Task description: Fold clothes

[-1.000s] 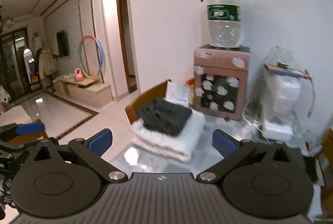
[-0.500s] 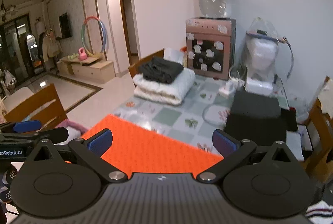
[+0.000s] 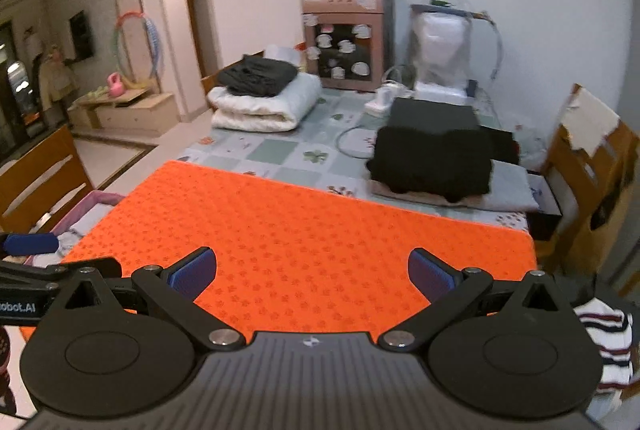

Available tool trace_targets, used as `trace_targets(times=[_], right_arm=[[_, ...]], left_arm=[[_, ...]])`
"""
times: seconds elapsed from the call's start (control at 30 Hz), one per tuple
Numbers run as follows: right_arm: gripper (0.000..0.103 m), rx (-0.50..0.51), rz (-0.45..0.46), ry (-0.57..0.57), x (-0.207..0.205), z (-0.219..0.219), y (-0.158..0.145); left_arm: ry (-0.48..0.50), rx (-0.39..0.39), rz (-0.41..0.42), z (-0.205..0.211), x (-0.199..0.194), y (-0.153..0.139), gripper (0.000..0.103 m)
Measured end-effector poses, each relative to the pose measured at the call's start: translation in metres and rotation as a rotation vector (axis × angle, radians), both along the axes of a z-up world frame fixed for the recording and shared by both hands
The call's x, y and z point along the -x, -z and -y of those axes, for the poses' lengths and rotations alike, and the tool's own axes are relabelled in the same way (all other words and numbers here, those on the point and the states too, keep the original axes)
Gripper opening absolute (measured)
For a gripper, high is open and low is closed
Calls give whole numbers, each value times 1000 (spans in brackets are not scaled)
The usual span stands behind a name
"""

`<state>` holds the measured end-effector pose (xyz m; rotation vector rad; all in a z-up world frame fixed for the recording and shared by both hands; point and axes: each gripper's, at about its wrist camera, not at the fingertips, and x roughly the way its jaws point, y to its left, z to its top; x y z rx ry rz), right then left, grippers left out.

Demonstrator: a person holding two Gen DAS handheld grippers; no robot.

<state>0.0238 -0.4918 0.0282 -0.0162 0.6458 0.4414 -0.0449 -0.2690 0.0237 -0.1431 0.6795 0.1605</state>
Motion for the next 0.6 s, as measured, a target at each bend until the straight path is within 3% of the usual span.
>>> trace_targets(times=[0.23,0.6], right_arm=[[103,-13,7,81,3,14,10],[103,4,11,79,-10,14,12]], left_arm=[[15,22,-6,9,-4,5,103],[47,3,-6,22,-16,6,103]])
